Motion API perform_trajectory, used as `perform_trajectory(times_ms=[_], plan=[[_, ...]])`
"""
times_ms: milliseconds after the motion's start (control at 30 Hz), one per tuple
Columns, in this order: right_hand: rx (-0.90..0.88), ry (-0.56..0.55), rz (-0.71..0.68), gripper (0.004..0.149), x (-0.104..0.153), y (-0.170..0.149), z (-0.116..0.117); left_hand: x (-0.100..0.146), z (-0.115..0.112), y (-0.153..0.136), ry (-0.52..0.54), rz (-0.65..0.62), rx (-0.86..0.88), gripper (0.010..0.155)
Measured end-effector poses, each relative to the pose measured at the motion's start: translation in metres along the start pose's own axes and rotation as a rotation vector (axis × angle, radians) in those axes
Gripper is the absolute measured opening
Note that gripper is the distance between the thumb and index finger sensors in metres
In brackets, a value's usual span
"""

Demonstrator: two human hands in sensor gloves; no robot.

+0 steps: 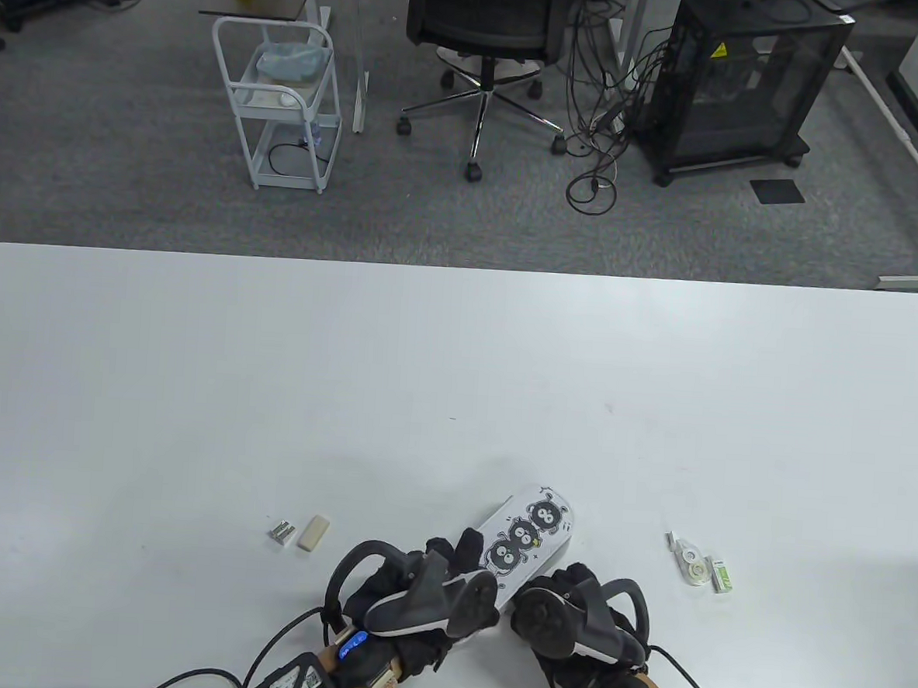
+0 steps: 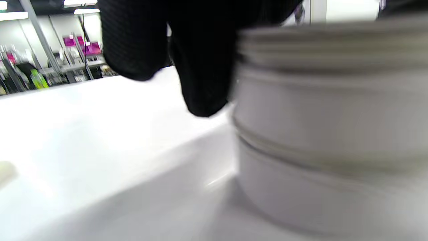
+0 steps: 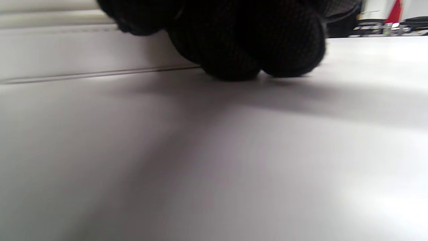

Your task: Pack double-layer zippered pencil case

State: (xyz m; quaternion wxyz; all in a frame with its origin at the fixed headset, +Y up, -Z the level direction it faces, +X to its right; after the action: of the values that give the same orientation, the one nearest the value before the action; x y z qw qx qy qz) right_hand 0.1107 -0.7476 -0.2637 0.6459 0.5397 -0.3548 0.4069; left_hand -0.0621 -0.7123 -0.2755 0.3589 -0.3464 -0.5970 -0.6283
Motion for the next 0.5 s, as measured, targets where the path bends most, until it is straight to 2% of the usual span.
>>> perform_trajectory(times_ms=[67, 100, 133, 200, 267, 300, 400, 500], plan=[[0.001, -0.047, 0.044, 0.045, 0.0, -0.01, -0.003, -0.004, -0.006, -0.011, 0.057, 0.012, 0.006, 0.055], [-0.013, -0.06, 0.068, 0.045, 0.0, -0.016, -0.003, -0.004, 0.0, -0.019, 0.098, 0.042, -0.085, 0.054], [-0.032, -0.061, 0.087, 0.045, 0.0, -0.019, -0.003, -0.005, -0.003, -0.022, 0.128, 0.03, -0.186, 0.062], [-0.068, -0.049, 0.11, 0.045, -0.003, -0.024, -0.002, -0.007, -0.012, -0.022, 0.19, -0.049, -0.36, 0.089], [-0.107, -0.031, 0.107, 0.045, -0.006, -0.024, -0.001, -0.009, -0.019, -0.01, 0.209, -0.168, -0.342, 0.103], [-0.123, -0.023, 0.111, 0.046, -0.008, -0.023, 0.0, -0.009, -0.023, 0.0, 0.21, -0.252, -0.296, 0.101], [-0.158, -0.025, 0.076, 0.046, -0.009, -0.021, 0.0, -0.008, -0.025, 0.016, 0.191, -0.427, -0.399, 0.109], [-0.172, 0.027, -0.055, 0.045, -0.015, -0.008, 0.003, -0.008, -0.037, 0.029, 0.074, -0.544, -0.251, 0.119]])
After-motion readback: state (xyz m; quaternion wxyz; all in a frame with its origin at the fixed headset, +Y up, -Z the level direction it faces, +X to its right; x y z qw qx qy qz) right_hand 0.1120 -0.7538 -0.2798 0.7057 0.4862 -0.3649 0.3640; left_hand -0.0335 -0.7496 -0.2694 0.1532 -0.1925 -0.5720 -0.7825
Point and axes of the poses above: the tracker on the back of each hand, its own y axis roughly to the thumb side, its own x axis roughly from the fingertips to the wrist, z = x × y, the point moved 1 cm from there along -x, roughly from the wrist to the fingertips, and after that the axes turned 8 degrees about y, right-handed, at the moved point
